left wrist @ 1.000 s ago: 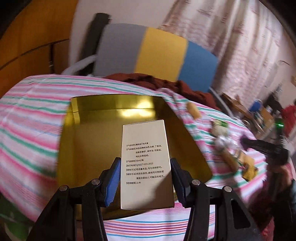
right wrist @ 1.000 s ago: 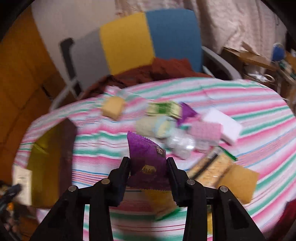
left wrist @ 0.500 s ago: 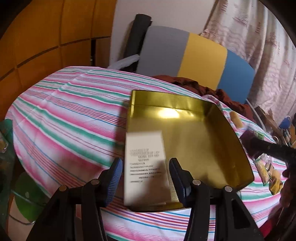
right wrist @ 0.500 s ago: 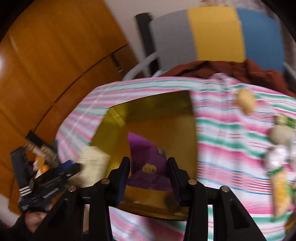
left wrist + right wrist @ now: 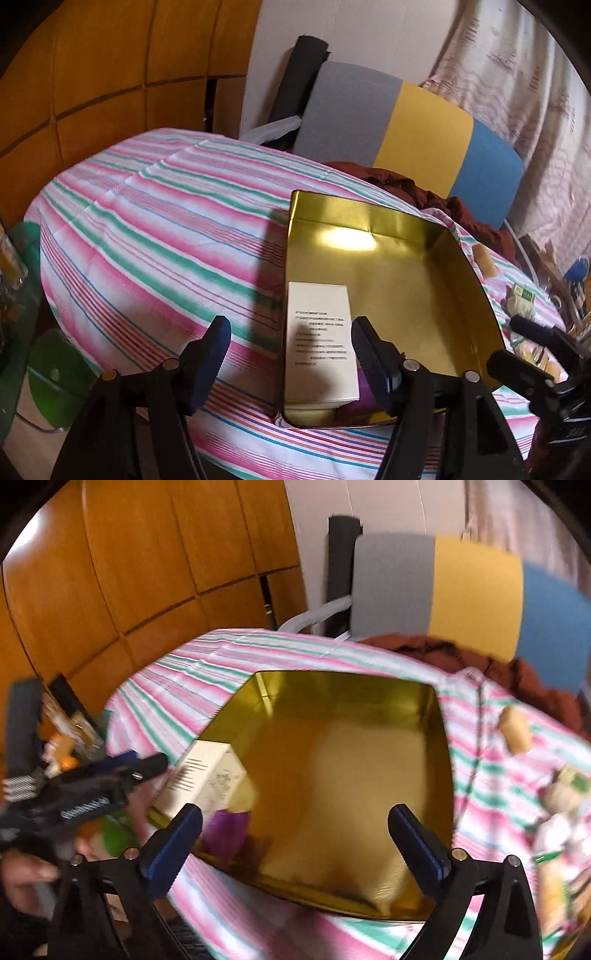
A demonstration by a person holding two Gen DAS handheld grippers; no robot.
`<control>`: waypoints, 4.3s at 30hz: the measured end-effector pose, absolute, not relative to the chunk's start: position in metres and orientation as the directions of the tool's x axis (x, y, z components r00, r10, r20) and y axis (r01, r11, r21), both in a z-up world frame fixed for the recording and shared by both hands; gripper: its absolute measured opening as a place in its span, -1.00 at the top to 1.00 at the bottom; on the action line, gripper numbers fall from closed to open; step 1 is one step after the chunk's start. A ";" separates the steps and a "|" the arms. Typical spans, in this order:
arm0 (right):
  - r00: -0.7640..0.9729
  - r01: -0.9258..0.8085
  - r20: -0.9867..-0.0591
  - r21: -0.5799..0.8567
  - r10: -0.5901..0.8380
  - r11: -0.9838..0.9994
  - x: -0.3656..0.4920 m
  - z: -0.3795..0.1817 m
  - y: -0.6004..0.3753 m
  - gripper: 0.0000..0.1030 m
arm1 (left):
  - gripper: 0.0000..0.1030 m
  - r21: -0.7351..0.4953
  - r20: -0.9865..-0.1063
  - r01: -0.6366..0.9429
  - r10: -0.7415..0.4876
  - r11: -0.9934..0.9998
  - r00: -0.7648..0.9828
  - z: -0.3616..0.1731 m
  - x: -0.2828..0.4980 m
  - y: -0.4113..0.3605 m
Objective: Organize objects
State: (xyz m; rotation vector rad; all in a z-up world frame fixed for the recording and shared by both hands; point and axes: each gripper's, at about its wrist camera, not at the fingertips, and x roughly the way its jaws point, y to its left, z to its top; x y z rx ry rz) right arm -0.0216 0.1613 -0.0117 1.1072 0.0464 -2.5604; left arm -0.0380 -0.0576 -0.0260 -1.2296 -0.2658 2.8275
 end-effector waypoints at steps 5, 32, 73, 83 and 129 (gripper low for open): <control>-0.688 0.285 -0.696 0.002 -0.206 -0.959 -0.018 -0.012 0.162 -0.99 | -0.33 -0.148 -0.697 -0.005 0.108 -0.989 -0.709 -0.017 -0.034 -0.048; -0.674 0.178 -0.706 0.130 -0.217 -0.975 -0.010 -0.022 0.225 -0.99 | -0.33 -0.015 -0.698 -0.123 0.098 -0.992 -0.710 -0.011 -0.028 0.006; -0.675 -0.663 -0.698 0.433 0.238 -0.611 0.064 -0.015 0.577 -0.99 | -0.53 -0.105 -0.748 -0.680 0.508 -0.726 -0.427 0.003 -0.022 0.246; -0.700 -0.624 -0.690 0.464 0.186 -0.629 0.060 -0.018 0.573 -0.99 | -0.53 -0.238 -0.833 -0.649 0.496 -0.722 -0.246 -0.041 -0.041 0.313; -0.679 -0.653 -0.721 0.504 0.141 -0.566 0.061 -0.034 0.589 -0.99 | -0.02 -0.124 -0.844 -0.692 0.442 -0.712 -0.304 -0.097 -0.025 0.307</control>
